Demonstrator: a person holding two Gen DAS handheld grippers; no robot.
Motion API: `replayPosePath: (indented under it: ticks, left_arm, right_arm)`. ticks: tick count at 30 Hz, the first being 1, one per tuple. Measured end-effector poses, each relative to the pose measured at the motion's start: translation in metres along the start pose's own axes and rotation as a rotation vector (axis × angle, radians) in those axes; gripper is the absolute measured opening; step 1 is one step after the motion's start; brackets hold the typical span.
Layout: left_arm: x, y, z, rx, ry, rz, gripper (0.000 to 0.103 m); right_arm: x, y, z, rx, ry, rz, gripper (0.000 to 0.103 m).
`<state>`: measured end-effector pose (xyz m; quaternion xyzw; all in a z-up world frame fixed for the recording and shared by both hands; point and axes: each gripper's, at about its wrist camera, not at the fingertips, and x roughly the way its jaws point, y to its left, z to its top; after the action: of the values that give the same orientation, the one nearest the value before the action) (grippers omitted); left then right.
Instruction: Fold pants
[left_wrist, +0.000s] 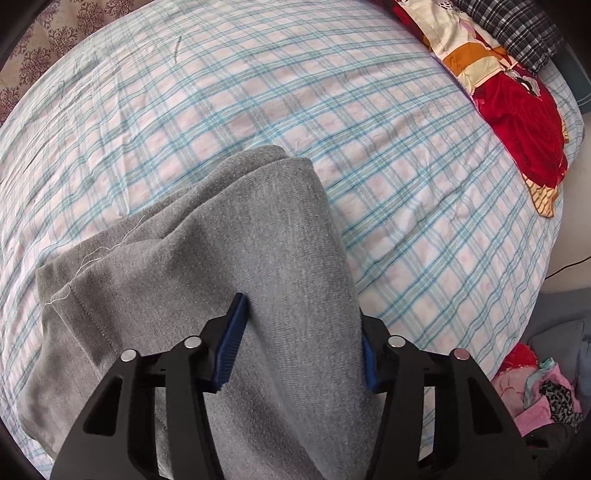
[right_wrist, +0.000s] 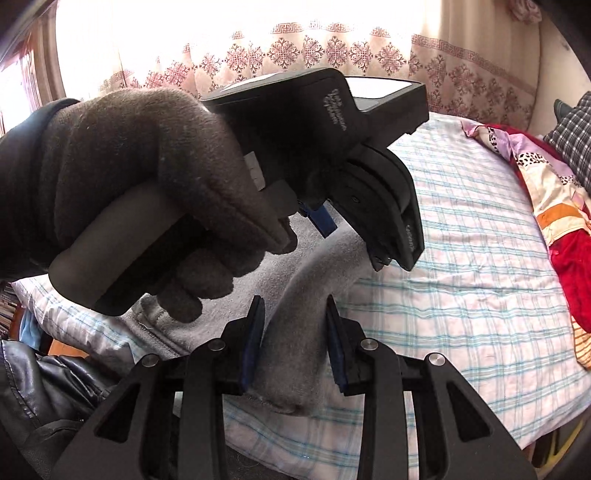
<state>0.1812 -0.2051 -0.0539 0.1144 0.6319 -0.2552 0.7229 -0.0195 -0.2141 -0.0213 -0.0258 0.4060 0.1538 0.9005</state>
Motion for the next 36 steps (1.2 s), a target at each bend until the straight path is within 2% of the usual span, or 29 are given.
replayPosePath:
  ticks: [4, 7, 9, 10, 14, 16, 18, 21, 28, 36]
  left_arm:
    - [-0.011, 0.017, -0.008, -0.027, -0.044, -0.057, 0.030]
    - [-0.018, 0.035, -0.013, -0.085, -0.071, -0.124, 0.024]
    - [-0.025, 0.043, -0.017, -0.119, -0.086, -0.154, 0.023]
    - [-0.029, 0.044, -0.019, -0.132, -0.095, -0.165, 0.023]
    - [-0.044, 0.048, -0.024, -0.160, -0.135, -0.191, 0.023]
    - [-0.051, 0.050, -0.026, -0.172, -0.154, -0.207, 0.022]
    - [-0.057, 0.055, -0.030, -0.182, -0.172, -0.224, 0.022]
    - [-0.068, 0.065, -0.037, -0.198, -0.200, -0.250, 0.022]
    - [-0.115, 0.102, -0.058, -0.215, -0.307, -0.330, 0.022]
    - [-0.162, 0.175, -0.104, -0.312, -0.421, -0.381, 0.022]
  right_arm:
    - [-0.003, -0.004, 0.002, 0.021, -0.020, 0.032, 0.032]
    - [-0.006, -0.012, 0.004, 0.073, -0.026, 0.070, 0.037]
    - [-0.008, -0.014, 0.004, 0.099, -0.023, 0.057, 0.064]
    - [-0.008, -0.014, 0.004, 0.108, -0.023, 0.046, 0.070]
    - [0.002, -0.015, 0.003, 0.136, 0.028, 0.063, 0.072]
    - [0.008, -0.014, 0.001, 0.156, 0.059, 0.057, 0.069]
    - [0.012, -0.015, 0.000, 0.186, 0.082, 0.083, 0.040]
    - [0.005, -0.008, 0.005, 0.182, 0.055, 0.095, 0.030]
    - [-0.026, 0.036, 0.028, 0.091, -0.041, 0.144, 0.027]
    - [-0.039, 0.097, 0.065, -0.044, -0.097, 0.228, 0.027]
